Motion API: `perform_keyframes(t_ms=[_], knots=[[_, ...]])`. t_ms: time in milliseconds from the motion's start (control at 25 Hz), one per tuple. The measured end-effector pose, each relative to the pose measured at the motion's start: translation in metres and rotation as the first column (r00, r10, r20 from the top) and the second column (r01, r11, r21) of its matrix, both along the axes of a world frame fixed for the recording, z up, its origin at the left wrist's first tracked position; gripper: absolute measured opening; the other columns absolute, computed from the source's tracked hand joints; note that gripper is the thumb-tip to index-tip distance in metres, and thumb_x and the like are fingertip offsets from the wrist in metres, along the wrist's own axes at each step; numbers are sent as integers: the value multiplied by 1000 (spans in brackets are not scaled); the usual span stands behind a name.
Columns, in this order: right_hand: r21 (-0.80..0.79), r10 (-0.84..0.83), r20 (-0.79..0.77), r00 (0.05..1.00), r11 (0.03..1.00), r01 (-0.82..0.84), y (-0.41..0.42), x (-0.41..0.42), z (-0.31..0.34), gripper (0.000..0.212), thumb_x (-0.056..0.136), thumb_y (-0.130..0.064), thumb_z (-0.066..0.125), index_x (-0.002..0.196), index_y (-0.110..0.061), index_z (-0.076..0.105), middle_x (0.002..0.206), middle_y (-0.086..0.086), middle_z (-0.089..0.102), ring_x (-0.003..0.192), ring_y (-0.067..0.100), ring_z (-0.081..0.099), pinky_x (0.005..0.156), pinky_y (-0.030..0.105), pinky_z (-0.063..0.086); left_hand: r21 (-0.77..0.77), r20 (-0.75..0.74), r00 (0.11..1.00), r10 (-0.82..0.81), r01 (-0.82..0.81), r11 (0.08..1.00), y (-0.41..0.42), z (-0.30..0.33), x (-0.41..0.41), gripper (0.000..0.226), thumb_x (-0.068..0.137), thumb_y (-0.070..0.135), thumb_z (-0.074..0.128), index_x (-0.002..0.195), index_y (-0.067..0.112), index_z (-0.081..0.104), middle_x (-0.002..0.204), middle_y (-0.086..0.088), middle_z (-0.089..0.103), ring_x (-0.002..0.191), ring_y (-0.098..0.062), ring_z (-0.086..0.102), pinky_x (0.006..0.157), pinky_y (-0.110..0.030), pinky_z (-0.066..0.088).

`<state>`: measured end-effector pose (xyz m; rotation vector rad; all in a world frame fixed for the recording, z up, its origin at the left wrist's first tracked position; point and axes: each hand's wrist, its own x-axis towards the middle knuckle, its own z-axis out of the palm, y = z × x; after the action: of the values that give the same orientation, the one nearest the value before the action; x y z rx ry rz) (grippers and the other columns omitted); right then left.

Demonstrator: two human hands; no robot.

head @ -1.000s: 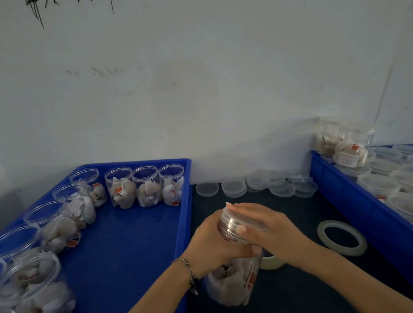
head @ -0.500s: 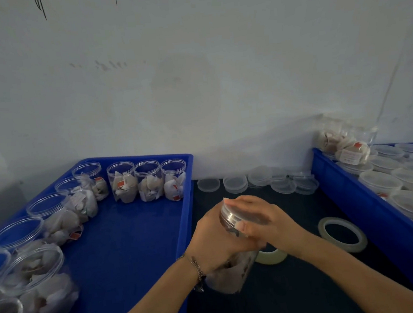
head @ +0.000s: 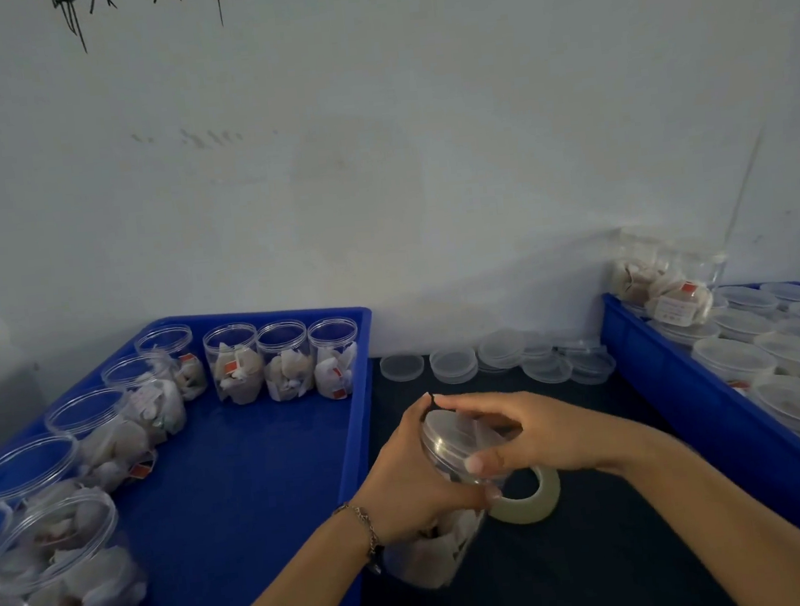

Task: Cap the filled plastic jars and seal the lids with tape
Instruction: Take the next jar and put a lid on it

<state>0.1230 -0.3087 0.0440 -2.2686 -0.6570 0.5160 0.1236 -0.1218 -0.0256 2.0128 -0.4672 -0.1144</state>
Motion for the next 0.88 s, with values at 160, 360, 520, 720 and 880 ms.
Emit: perform_keyframes(t_ms=[160,360,520,720,880], knots=[[-247,-282,303,911,899,360,19,-8,-28,97,58,-97,17,128,-35,42,116,-3,51,99,13,55,77,30,45,217,66,998,19,-33,976,-6,-2,-2,134,38,67,75,148,33,5,148,19,22,134,0,26,110,-23,28],[-108,-29,0,1000,994,29,9,2,-13,85,75,-81,34,148,-43,13,158,-10,12,141,10,22,111,33,29,96,-24,999,-25,28,995,-2,1,0,125,50,43,86,147,27,9,134,14,46,122,-5,47,105,-29,41],[-41,143,-83,986,988,-147,-5,8,6,79,76,-46,75,139,-55,28,141,-29,35,128,-3,40,100,22,44,84,-69,992,-105,111,990,0,1,0,108,50,42,87,131,41,14,119,23,52,110,11,51,85,-10,45],[-335,-206,237,949,900,279,25,-7,-27,86,65,-89,24,130,-34,39,91,-6,58,69,11,60,58,28,52,469,54,981,-187,141,872,-12,-8,0,116,52,71,67,147,36,12,154,19,15,143,-4,2,118,-32,8],[-406,-334,79,939,850,336,24,-7,-30,113,56,-92,5,138,-20,36,88,7,64,61,13,68,62,24,55,388,1,981,-193,178,904,-14,-8,-3,121,55,60,75,147,33,1,142,17,38,140,-8,23,119,-36,14]])
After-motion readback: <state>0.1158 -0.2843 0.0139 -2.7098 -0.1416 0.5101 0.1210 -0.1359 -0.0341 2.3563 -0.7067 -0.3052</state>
